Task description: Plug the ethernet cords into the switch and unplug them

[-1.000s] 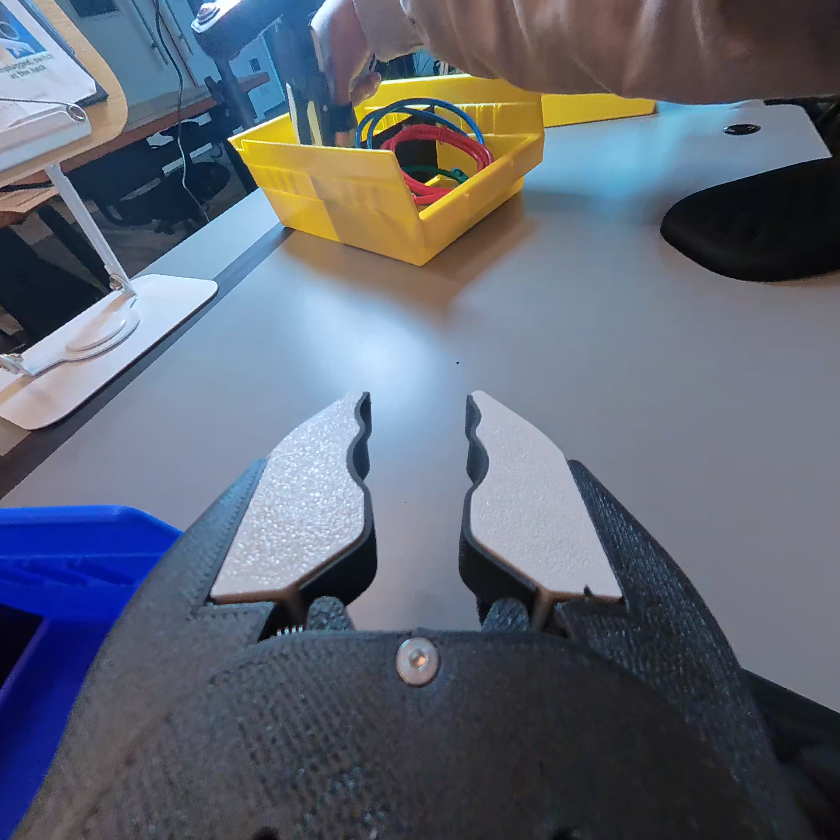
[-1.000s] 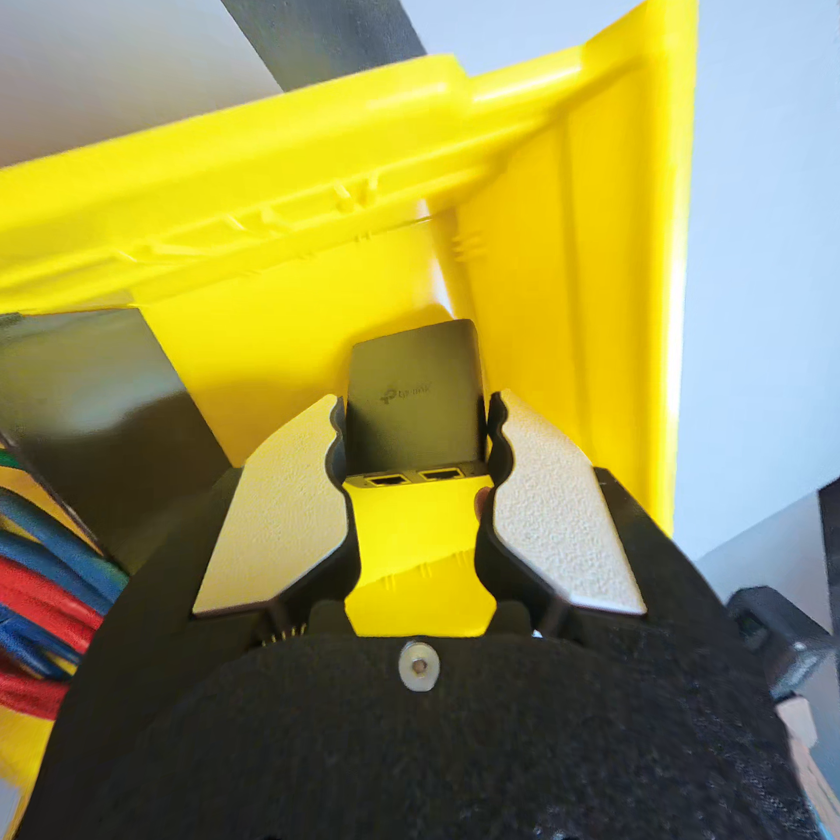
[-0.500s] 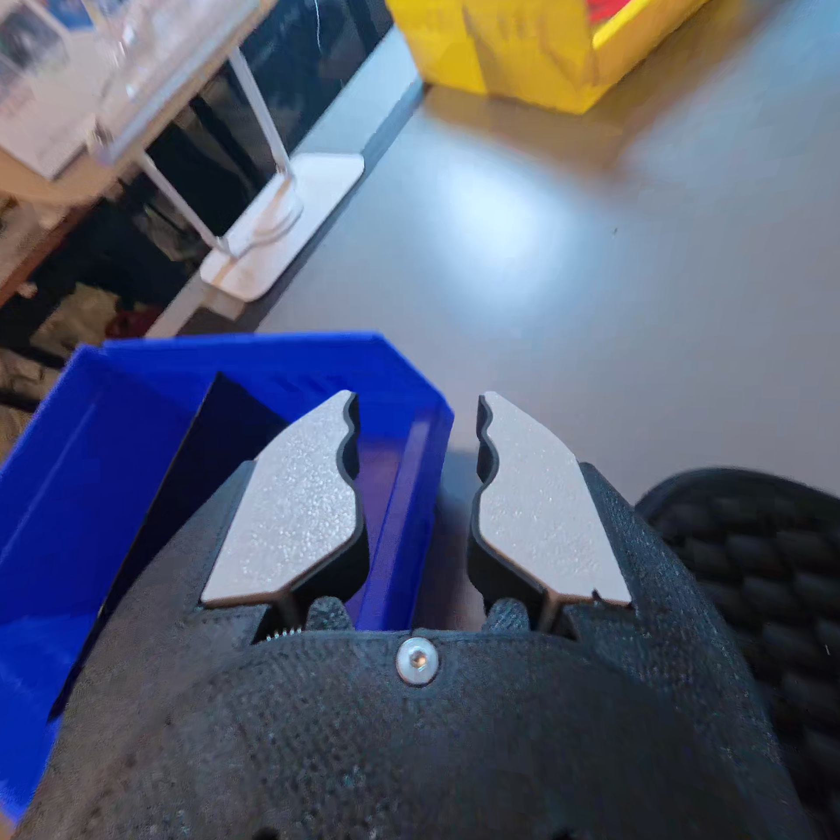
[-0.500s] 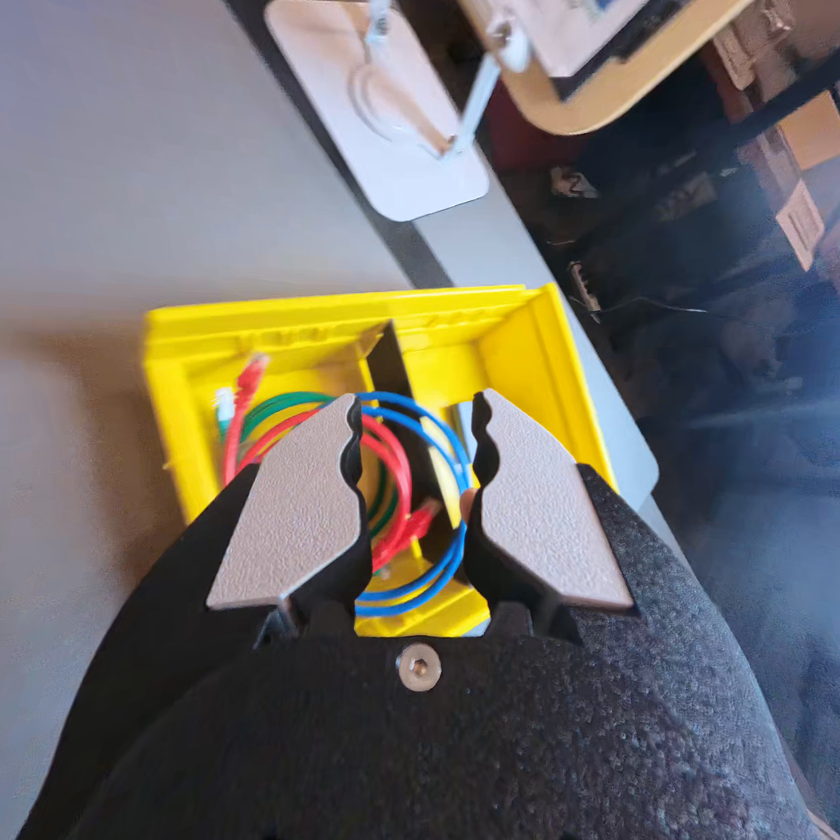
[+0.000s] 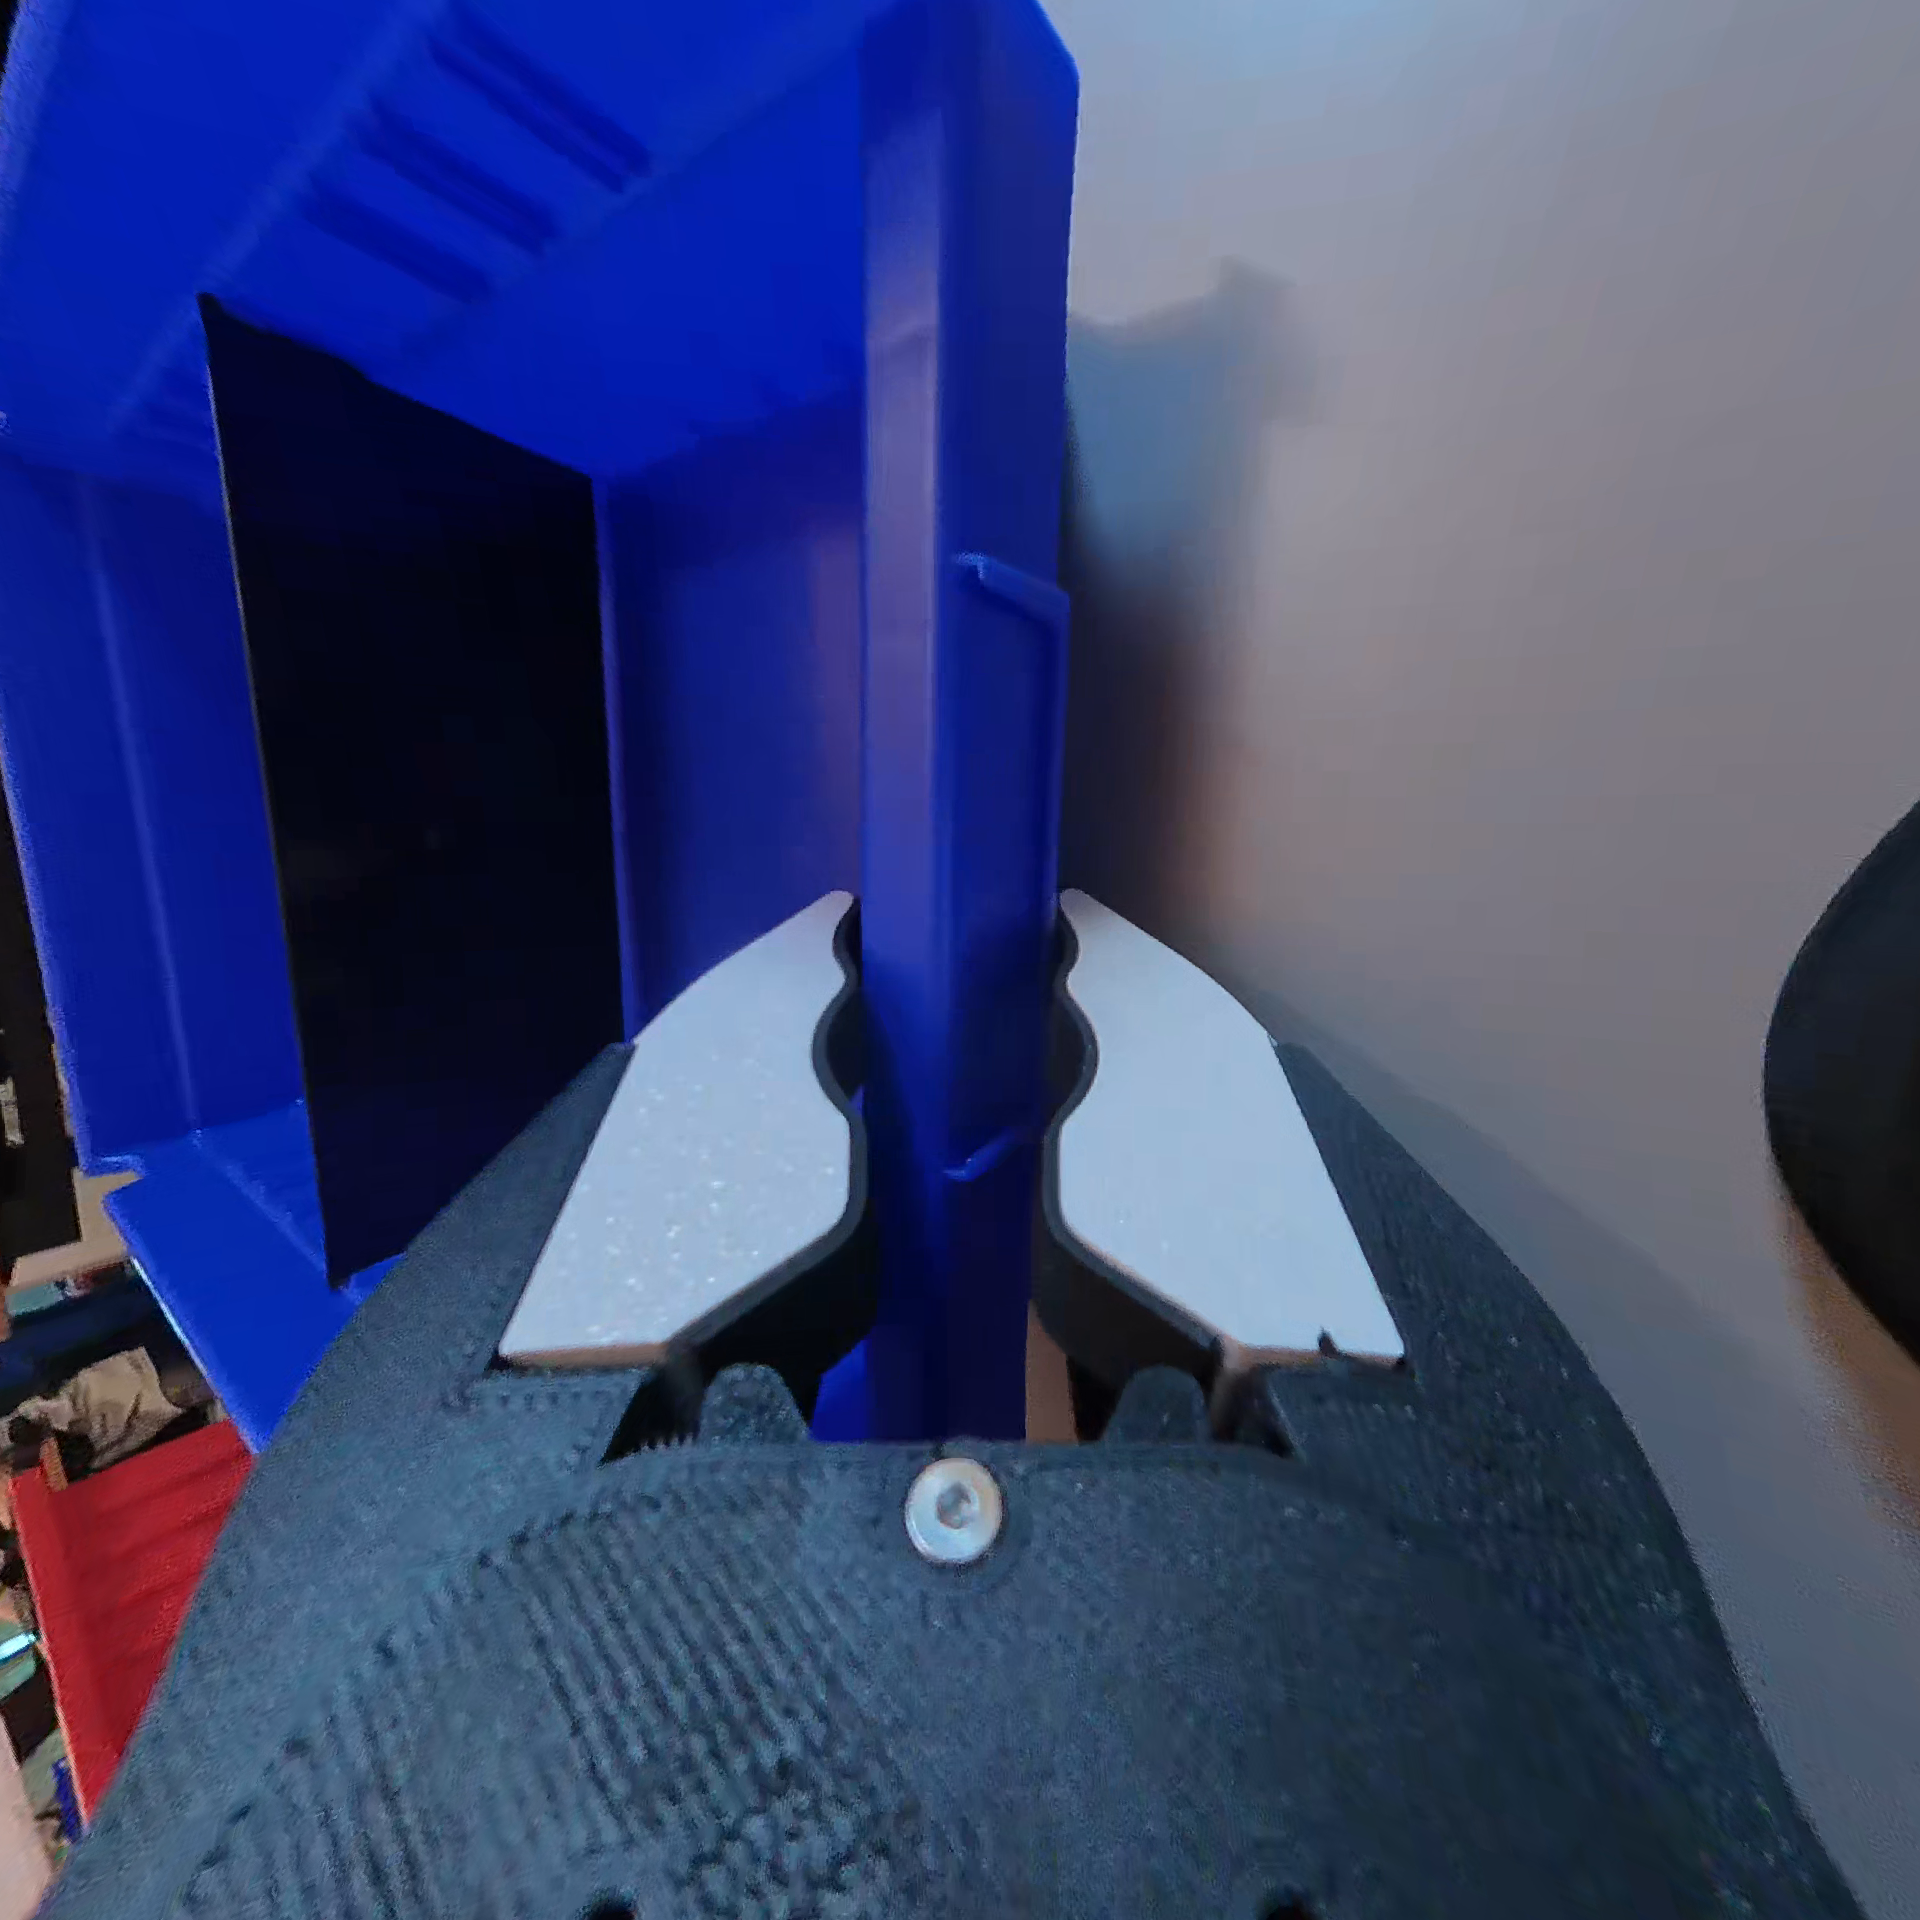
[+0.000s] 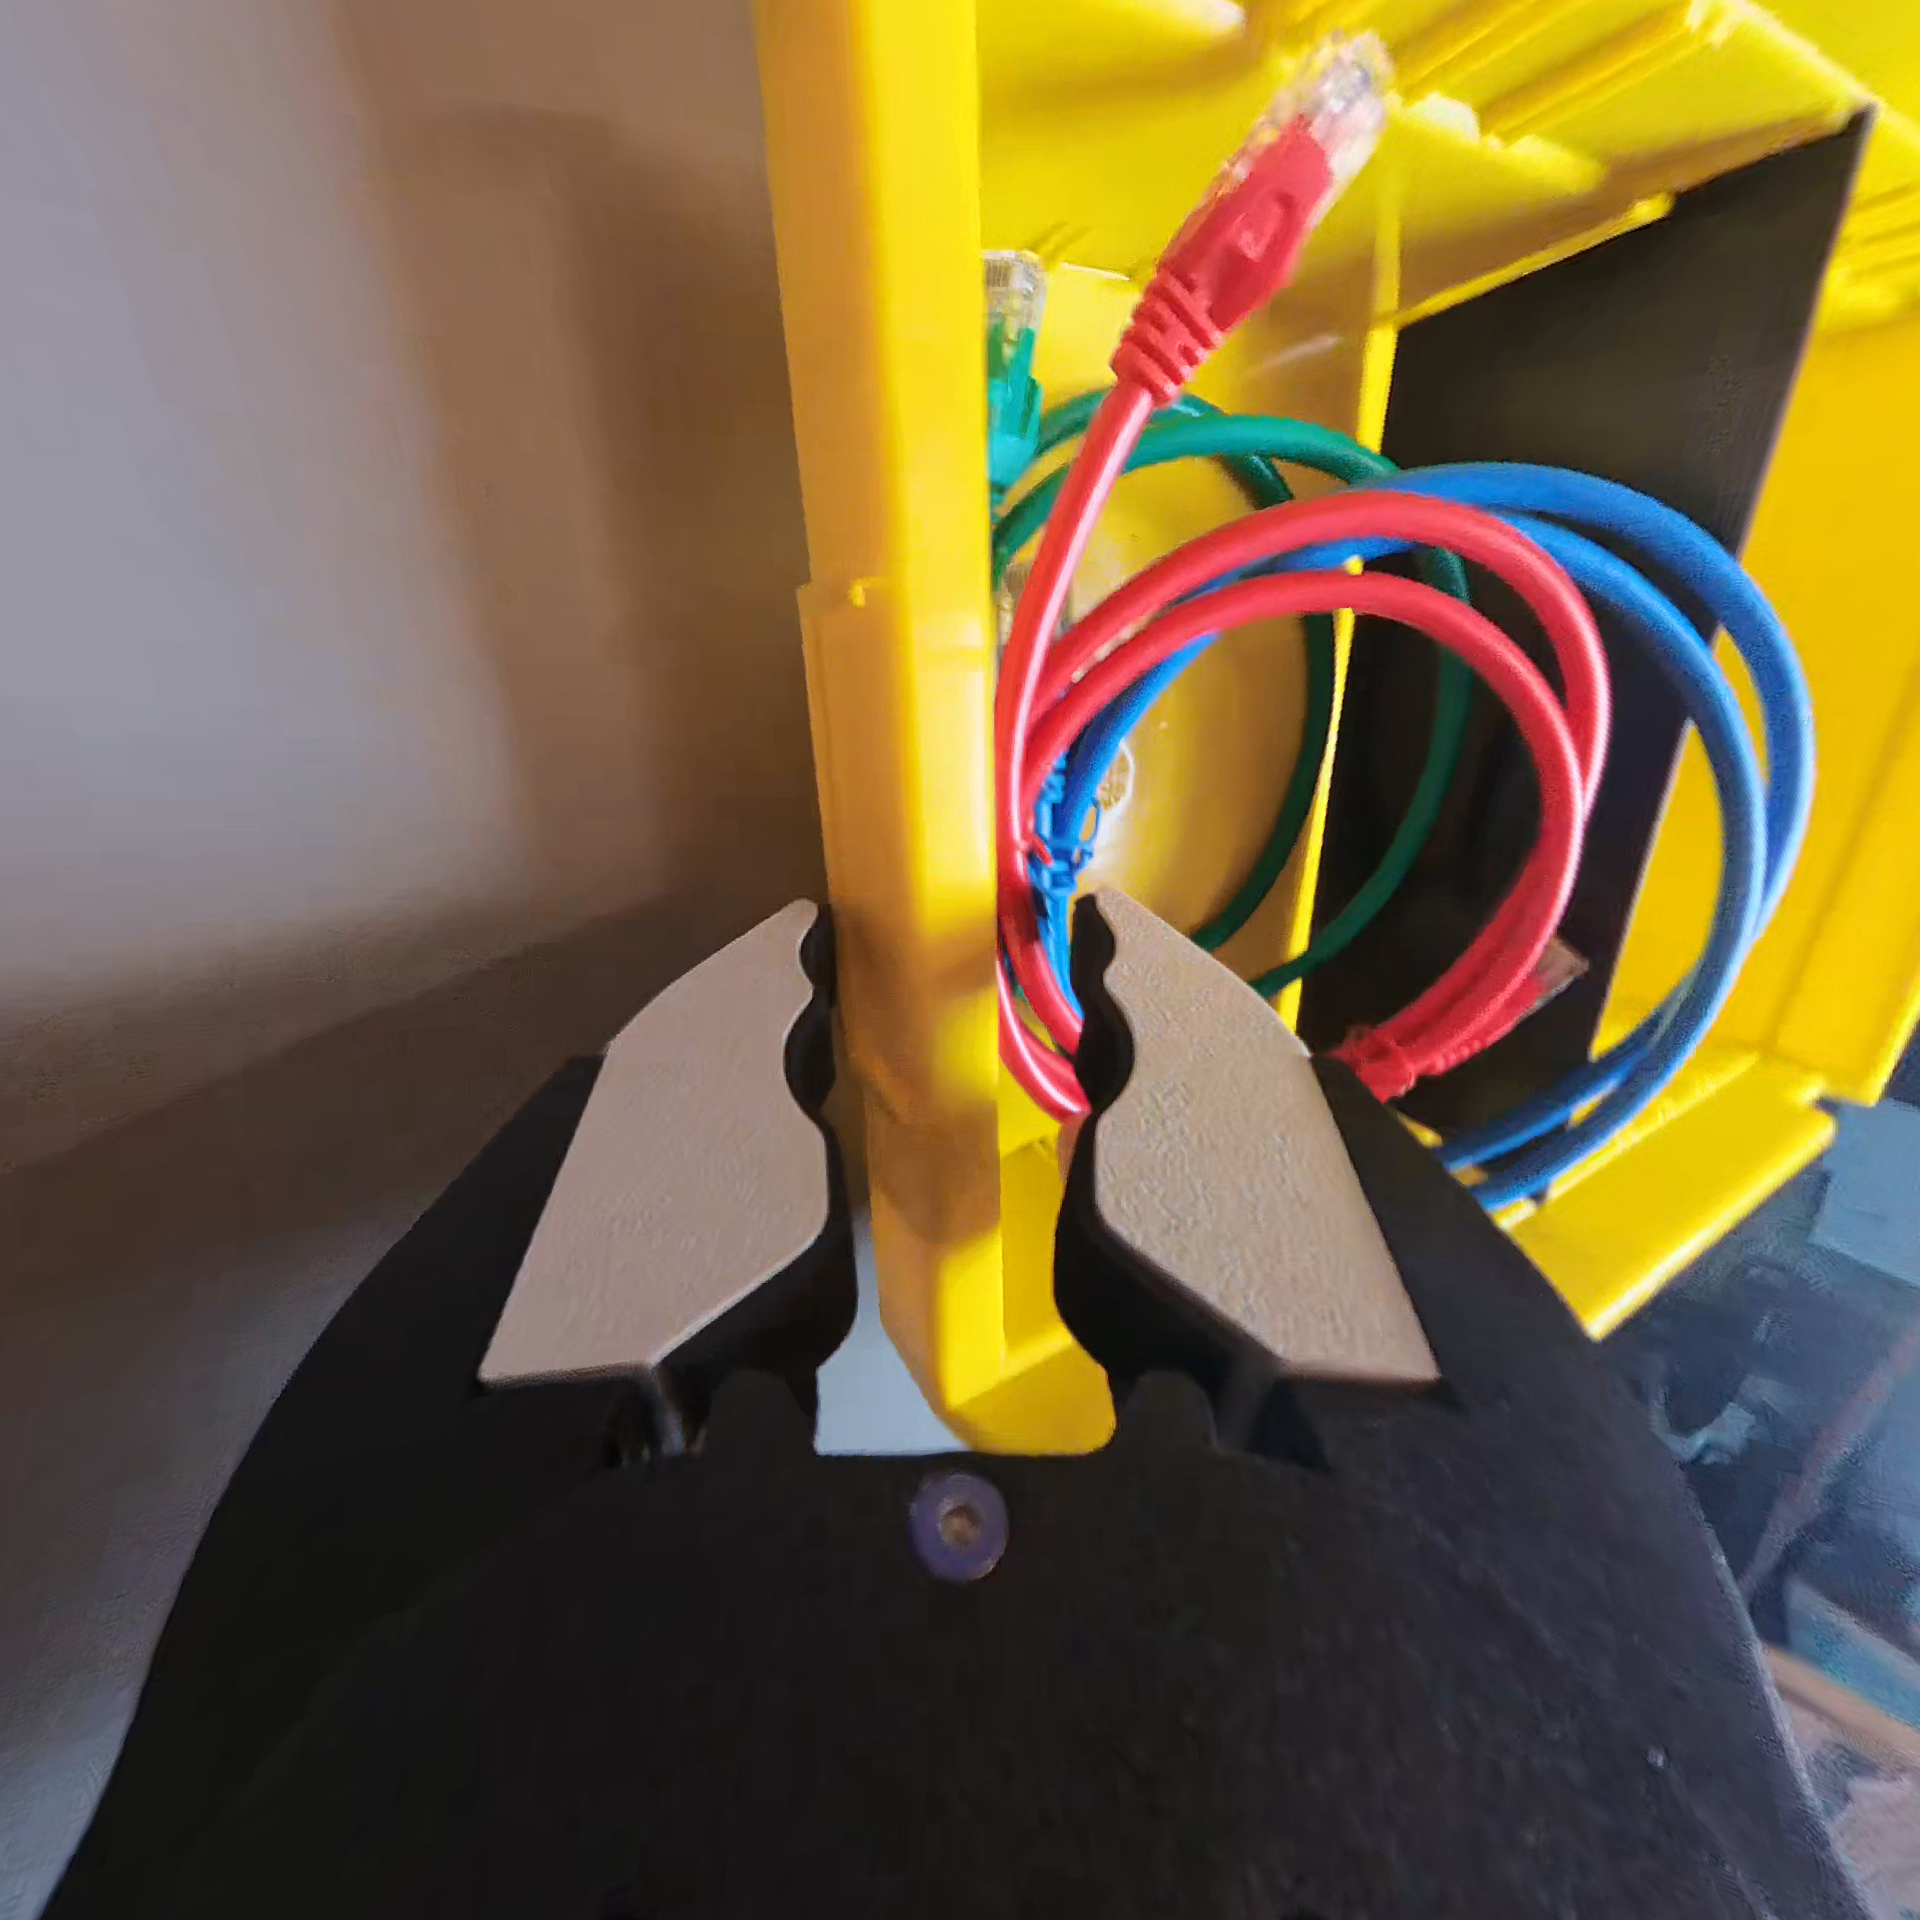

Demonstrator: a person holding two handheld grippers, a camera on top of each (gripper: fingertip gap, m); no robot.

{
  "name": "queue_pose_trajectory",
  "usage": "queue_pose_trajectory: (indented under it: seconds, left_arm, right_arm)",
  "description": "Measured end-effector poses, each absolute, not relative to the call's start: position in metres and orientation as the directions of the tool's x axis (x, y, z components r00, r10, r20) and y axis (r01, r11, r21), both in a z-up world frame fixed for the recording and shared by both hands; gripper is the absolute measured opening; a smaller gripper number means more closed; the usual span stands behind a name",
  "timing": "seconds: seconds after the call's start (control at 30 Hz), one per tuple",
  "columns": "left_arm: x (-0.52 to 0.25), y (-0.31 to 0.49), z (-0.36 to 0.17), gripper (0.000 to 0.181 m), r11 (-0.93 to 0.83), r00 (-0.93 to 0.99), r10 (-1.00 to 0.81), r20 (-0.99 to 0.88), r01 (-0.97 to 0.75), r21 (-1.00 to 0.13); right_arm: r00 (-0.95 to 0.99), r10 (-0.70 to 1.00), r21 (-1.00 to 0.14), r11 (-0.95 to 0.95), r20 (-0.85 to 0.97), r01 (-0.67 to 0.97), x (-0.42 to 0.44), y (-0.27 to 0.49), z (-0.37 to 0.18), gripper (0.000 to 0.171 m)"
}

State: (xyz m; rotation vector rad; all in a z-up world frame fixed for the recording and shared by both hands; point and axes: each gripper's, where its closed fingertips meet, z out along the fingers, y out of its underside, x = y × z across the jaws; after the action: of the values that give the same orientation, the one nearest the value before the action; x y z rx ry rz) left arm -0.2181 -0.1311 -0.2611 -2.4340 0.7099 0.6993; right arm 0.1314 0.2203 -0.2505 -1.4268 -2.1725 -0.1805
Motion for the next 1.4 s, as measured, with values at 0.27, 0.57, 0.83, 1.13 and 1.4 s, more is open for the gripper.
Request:
queue_pose_trajectory:
  seconds: [0.27, 0.57, 0.83, 1.13, 1.4]
  left_arm:
    - [-0.164, -0.09, -0.261, 0.032, -0.579, 0.639, -0.481, -0.6, -0.746, -0.33]
    - [-0.118, -0.047, -0.236, 0.039, -0.49, 0.619, -0.392, -0.681, -0.767, -0.415]
    - [0.016, -0.033, -0.18, 0.039, -0.3, 0.913, -0.401, -0.071, -0.205, -0.932]
    - [0.037, 0.048, -0.208, 0.039, -0.365, 0.942, -0.309, -0.129, -0.243, -0.899]
    - [0.045, 0.035, -0.192, 0.032, -0.288, 0.898, -0.317, -0.305, -0.398, -0.871]
  right_arm:
    - [-0.461, 0.654, -0.122, 0.644, 0.599, 0.755, 0.119, 0.182, -0.252, 0.033]
    - [-0.403, 0.609, -0.349, 0.757, 0.683, 0.553, 0.127, 0.062, -0.224, 0.033]
    - [0.325, 0.929, -0.961, 0.091, 0.176, 0.26, 0.212, 0.095, -0.141, 0.037]
    - [0.351, 0.936, -0.899, -0.176, -0.026, 0.402, 0.177, 0.141, -0.198, 0.046]
    - [0.437, 0.888, -0.91, -0.056, 0.142, 0.411, 0.187, 0.125, -0.187, 0.025]
